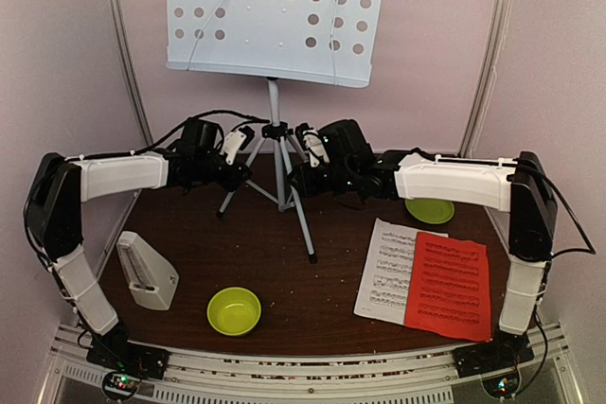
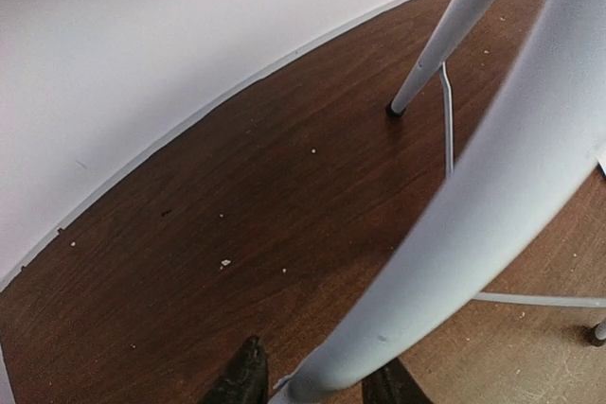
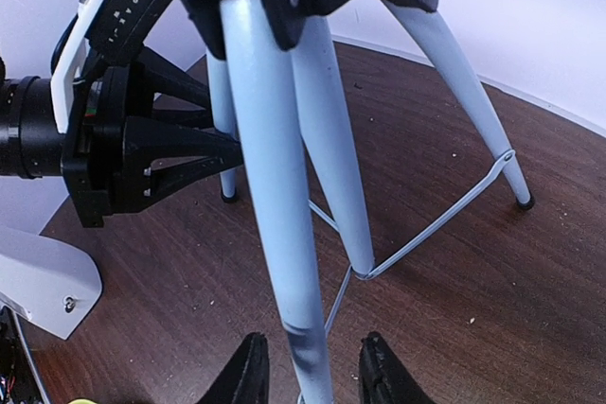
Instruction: Set up the instrument practice props
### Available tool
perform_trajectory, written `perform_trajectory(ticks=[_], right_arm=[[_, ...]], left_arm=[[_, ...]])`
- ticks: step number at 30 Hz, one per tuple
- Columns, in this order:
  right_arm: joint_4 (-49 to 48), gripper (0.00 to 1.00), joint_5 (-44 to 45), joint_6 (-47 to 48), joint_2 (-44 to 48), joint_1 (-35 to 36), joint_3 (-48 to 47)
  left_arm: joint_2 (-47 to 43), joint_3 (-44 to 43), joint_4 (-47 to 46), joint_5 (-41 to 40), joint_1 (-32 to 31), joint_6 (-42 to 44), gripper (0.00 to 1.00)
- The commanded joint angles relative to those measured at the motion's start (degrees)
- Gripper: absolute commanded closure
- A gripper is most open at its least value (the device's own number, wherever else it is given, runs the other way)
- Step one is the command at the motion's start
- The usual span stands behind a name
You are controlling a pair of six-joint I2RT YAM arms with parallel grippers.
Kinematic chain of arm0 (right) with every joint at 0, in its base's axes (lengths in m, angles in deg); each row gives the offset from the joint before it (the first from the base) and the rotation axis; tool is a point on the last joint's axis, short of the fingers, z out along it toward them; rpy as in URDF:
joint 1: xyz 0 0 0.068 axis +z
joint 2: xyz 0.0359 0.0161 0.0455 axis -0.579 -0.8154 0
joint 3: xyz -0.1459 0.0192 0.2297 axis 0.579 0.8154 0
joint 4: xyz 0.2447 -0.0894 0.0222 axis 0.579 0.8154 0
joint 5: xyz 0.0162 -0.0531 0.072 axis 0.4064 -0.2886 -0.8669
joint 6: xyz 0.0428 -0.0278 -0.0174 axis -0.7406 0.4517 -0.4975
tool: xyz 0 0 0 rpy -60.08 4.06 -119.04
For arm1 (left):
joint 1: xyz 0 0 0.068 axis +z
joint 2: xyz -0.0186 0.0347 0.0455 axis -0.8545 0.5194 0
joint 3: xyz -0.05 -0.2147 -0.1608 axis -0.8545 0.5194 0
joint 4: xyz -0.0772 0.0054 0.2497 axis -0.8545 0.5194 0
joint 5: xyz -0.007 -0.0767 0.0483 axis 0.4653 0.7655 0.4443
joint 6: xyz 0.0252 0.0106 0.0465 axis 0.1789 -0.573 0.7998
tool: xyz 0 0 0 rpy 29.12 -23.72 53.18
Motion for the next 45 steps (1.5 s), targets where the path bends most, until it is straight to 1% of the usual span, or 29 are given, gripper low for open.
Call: perform_trajectory(ticks=[1,5,8,10,11,15,17,18,20,24,31,39,45], right_arm=[[-1.83,0.67,0.23,-0.48,-1.44,-0.44,-0.8],[-1.74,0.63,0.02,-0.74,-2.63,-0.41,-1.62],[-1.49,0.63,-0.07,-0.74,-3.68,-0.47,-2.61],[-0.9,0.65,-0.16,-0.67,-4.4,-0.53,-3.56],[-0.7,0.68,-0.04,-0.58,-4.55,-0.47,-3.88],[-0.63,0.83,0.23,-0.32,-3.38,-0.5,-3.51],[-0.82,0.9,-0.09,-0.09,-2.28,-0.62,-2.49],[-0.84,0.95,-0.33,0.07,-1.47,-0.63,-1.91],[-0.89,1.0,-0.25,0.29,-0.05,-0.57,-0.56],[-1.44,1.0,0.54,0.94,3.87,-0.63,3.95],[-1.3,1.0,0.85,1.82,10.1,-0.7,10.43],[-2.68,1.0,2.3,0.85,17.0,-0.72,19.21],[-4.95,1.0,1.68,-1.19,16.8,-0.64,22.59]], left_arm=[[1.02,-2.57,-1.88,1.73,0.41,0.58,0.63],[1.33,-2.95,-1.65,2.02,0.41,0.49,0.64],[1.52,-2.96,-1.57,2.07,0.4,0.41,0.64],[1.69,-2.96,-1.43,2.01,0.46,0.47,0.65],[1.7,-2.98,-1.39,1.97,0.42,0.47,0.65],[1.86,-3.04,-1.22,2.12,0.43,0.81,0.69],[1.69,-3.22,-1.02,2.62,0.44,1.1,0.74],[1.44,-3.1,-1.26,2.79,0.38,1.11,0.76],[0.51,-2.56,-2.3,3.31,0.38,1.09,0.78],[-0.91,-2.3,-2.83,4.77,0.01,0.37,0.83],[-3.1,-1.92,-2.35,6.04,-2.84,0.43,0.89],[-2.16,-1.47,-3.31,5.56,-6.59,-0.76,0.92],[-0.93,-1.27,-4.11,4.88,-7.31,-1.3,0.92]])
